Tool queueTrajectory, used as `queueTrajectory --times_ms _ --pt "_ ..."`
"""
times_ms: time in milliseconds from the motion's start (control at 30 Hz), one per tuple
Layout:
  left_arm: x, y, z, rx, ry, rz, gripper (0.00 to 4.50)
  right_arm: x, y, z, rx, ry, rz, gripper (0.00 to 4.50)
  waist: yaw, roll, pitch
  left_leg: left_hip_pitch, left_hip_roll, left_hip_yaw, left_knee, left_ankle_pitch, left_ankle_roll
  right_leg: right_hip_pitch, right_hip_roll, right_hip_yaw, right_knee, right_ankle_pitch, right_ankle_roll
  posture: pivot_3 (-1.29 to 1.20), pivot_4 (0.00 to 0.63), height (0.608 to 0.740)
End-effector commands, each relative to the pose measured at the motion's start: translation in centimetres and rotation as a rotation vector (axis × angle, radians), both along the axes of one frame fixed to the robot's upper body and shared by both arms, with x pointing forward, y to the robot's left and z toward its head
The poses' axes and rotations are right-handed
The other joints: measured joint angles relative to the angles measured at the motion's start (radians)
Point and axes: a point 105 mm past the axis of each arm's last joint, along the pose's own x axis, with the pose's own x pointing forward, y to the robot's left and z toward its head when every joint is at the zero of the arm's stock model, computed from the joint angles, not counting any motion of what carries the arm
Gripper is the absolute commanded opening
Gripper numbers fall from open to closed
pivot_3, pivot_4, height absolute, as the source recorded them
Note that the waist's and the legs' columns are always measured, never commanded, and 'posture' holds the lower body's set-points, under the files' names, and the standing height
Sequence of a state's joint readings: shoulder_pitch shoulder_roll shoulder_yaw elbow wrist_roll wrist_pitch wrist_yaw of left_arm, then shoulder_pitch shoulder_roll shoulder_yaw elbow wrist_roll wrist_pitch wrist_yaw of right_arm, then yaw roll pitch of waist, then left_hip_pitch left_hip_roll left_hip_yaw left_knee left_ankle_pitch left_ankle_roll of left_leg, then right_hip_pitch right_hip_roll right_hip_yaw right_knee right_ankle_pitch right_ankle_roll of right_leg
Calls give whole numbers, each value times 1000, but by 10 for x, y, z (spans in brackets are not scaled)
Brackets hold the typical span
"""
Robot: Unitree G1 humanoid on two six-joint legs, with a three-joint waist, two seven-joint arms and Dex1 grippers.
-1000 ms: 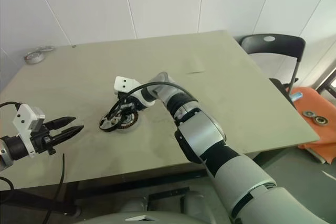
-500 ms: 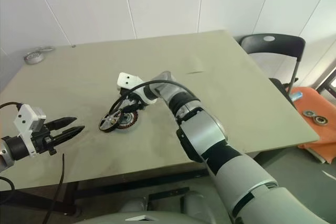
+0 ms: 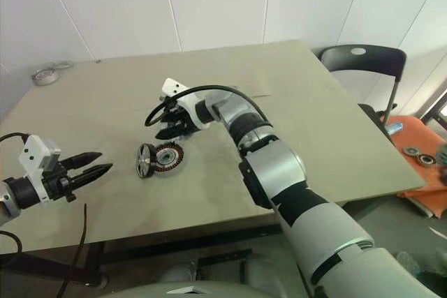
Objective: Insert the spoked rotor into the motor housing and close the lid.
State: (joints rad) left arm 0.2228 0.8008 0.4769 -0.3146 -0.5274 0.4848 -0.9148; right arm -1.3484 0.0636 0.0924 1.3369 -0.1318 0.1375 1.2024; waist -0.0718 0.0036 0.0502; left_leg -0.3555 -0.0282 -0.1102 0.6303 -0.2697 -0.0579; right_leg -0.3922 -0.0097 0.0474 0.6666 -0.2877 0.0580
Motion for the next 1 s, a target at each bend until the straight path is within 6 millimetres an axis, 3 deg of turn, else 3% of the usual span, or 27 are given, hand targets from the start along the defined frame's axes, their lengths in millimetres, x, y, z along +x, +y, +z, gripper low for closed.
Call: queueTrajectory --times_ms 33,133,200,367,533,700,833,1000 --pt "2 -1 6 11 -30 -15 2263 -7 -11 7 -4 70 76 2894 0 0 0 0 0 0 0 0 0 0 0 0 0 0 0 0 0 740" --pt "1 -2 5 10 -25 -17 2263 -21 -28 -5 -74 165 197 2894 -1 0 0 0 0 0 0 0 0 0 0 0 0 0 0 0 0 740" --pt "1 -2 4 7 -22 -18 2263 -24 -36 -11 -120 139 241 2894 -1 0 0 0 0 0 0 0 0 0 0 0 0 0 0 0 0 740" --pt "4 -3 5 6 -23 -27 2263 -22 -30 -10 -143 42 262 2894 -4 0 0 0 0 0 0 0 0 -1 0 0 1 0 0 0 0 740" --pt "9 -3 9 17 -46 -30 2263 -16 -11 -3 -146 -268 305 2894 -1 0 0 0 1 0 0 0 0 -1 0 0 2 0 0 0 0 740" --pt "6 -3 10 20 -55 -28 2263 -17 -11 -10 -237 -692 474 2894 1 0 0 0 0 0 0 0 0 -1 0 0 0 0 0 0 0 740" --pt "5 -3 9 21 -51 -26 2263 -23 -17 -16 -303 -840 622 2894 1 0 0 0 0 0 0 0 0 0 0 0 0 0 0 0 0 740" --pt "6 -2 10 24 -51 -26 2263 -35 -23 -31 -363 -873 783 2894 -1 0 0 1 0 0 0 0 0 0 0 0 1 0 0 0 0 740"
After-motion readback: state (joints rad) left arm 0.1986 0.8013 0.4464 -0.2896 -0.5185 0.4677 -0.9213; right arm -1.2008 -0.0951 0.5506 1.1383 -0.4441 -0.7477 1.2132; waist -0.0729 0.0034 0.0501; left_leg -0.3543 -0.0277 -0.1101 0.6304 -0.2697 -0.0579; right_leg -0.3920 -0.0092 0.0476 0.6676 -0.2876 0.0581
